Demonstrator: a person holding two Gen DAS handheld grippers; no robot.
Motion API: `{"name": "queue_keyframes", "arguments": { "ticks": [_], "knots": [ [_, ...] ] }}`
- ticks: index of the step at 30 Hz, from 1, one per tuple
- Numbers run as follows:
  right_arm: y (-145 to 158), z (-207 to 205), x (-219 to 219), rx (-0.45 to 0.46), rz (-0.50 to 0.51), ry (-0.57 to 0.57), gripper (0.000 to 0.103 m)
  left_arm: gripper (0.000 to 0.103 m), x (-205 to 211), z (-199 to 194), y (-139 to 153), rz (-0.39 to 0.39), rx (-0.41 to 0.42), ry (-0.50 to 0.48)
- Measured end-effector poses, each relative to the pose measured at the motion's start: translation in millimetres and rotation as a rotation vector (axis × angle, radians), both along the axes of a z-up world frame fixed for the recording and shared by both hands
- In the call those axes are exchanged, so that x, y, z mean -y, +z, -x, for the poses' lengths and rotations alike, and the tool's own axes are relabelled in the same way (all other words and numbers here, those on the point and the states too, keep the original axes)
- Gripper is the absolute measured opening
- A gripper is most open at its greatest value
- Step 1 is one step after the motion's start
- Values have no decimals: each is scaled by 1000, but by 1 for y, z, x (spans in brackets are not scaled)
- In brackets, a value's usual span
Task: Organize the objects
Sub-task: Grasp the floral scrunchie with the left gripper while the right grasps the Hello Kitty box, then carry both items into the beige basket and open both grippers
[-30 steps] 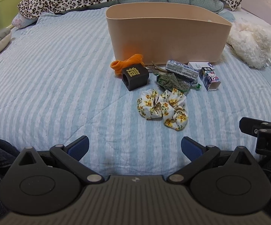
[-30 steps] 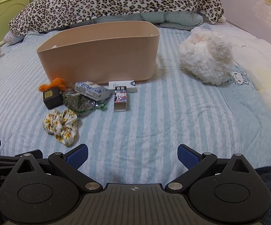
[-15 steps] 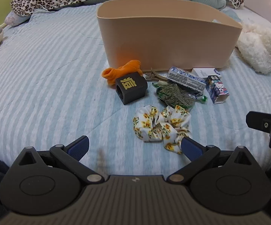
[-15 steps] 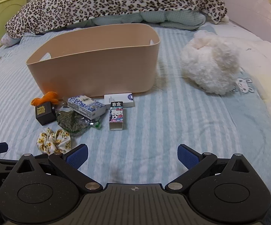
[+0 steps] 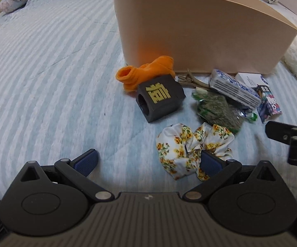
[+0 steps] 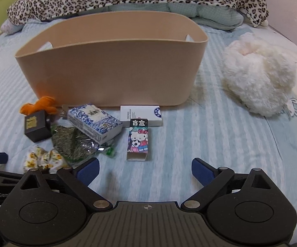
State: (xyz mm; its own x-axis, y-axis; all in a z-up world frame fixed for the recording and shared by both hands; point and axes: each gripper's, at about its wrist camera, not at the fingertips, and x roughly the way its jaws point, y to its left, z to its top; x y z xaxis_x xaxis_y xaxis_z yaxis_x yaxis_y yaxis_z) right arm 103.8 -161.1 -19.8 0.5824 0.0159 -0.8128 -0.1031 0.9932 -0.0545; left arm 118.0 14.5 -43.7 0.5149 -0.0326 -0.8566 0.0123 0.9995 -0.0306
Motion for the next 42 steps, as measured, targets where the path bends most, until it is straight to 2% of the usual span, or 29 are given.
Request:
{"name": "queue_keyframes", "arguments": {
  "ticks": [4, 10, 13, 15, 16, 18, 20, 22, 23, 25, 26, 30, 35, 42],
  "knots": [
    [-11, -11, -5, -30, 7, -12, 94, 103, 2, -3, -5, -30, -1, -51],
    [-18, -19, -14, -28, 52, -8, 86, 102, 0, -4, -4, -15, 10, -81],
    [-19, -25, -15, -49, 14, -16, 76, 84, 1, 0, 1, -25, 36, -98],
    [-19, -27, -16, -53, 1, -17, 73, 66, -1, 3, 4, -21, 54, -108],
    [-19, -28, -18, -47, 4, -17, 69, 61, -2, 4, 6, -17, 62, -114],
    [-20, -26, -19, -36, -9, -9, 56, 45, 0, 8, 8, -16, 79, -126],
    [-20, -22, -20, -30, -22, 0, 30, 37, 0, 4, 10, -16, 90, -136],
    [-19, -19, -21, -20, -9, 11, 23, 24, -1, 5, 10, 0, 97, -148],
    [-18, -18, -19, -18, -8, 15, 22, 19, 3, 0, 10, 17, 93, -153],
    [-16, -16, -16, -24, -26, 8, 21, 17, -1, 4, 11, 24, 94, -154],
    [-15, -15, -14, -27, -41, 2, 21, 12, 1, 4, 12, 25, 95, -157],
    [-10, -10, -8, -21, -63, -12, 21, 9, 0, 6, 15, 44, 96, -153],
    [3, -6, -4, 9, -86, -21, 21, 8, -17, 19, 27, 106, 86, -127],
    [35, -7, 1, 92, -129, -12, 21, 8, -28, 25, 65, 96, 183, -115]
  ]
}}
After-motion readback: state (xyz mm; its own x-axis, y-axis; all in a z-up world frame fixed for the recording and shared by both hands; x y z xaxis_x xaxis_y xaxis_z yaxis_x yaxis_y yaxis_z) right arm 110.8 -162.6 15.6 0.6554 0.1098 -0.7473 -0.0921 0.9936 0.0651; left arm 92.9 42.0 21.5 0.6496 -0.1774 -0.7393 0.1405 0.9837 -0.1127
